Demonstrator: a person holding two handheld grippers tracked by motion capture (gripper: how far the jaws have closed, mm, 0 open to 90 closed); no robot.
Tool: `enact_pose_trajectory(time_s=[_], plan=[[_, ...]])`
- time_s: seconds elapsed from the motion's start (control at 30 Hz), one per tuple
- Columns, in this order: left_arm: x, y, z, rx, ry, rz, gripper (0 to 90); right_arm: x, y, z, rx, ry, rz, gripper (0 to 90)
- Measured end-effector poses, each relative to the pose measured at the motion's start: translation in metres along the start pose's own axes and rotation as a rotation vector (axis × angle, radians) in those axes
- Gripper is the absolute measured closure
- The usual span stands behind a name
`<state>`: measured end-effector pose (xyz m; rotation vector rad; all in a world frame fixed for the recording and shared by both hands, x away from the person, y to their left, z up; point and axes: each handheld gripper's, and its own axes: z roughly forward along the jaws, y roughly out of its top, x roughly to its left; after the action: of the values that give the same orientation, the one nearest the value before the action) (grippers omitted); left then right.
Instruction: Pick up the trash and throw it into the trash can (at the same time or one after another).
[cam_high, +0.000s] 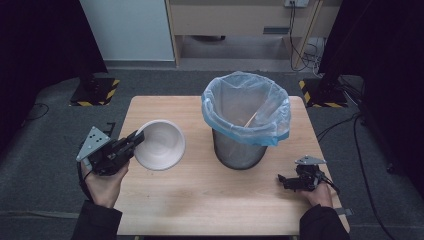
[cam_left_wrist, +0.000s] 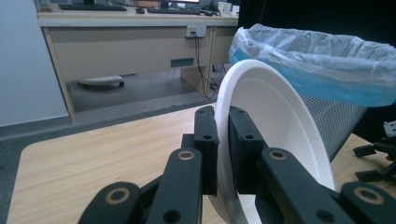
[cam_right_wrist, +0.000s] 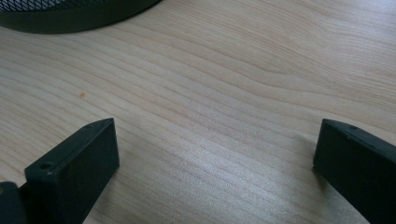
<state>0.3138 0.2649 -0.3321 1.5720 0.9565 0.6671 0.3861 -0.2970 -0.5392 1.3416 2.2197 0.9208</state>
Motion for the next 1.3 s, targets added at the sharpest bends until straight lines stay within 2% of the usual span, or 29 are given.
enact_pose_trajectory(time_s=[0.37,0.53,0.67,1.3], plan=[[-0.010,0.021,0.007,-0.041,-0.022,0.021,82.6,0.000,0.000,0.000,0.000,0.000,0.000,0.4],[-0.014,0.026,0.011,-0.044,-0.027,0.036,82.6,0.000,0.000,0.000,0.000,0.000,-0.002,0.4],[-0.016,0.031,0.014,-0.060,-0.032,0.033,82.6,0.000,0.000,0.000,0.000,0.000,0.000,0.4],[-0.030,0.066,0.026,-0.117,-0.054,0.068,82.6,0.000,0.000,0.000,0.000,0.000,0.000,0.4]])
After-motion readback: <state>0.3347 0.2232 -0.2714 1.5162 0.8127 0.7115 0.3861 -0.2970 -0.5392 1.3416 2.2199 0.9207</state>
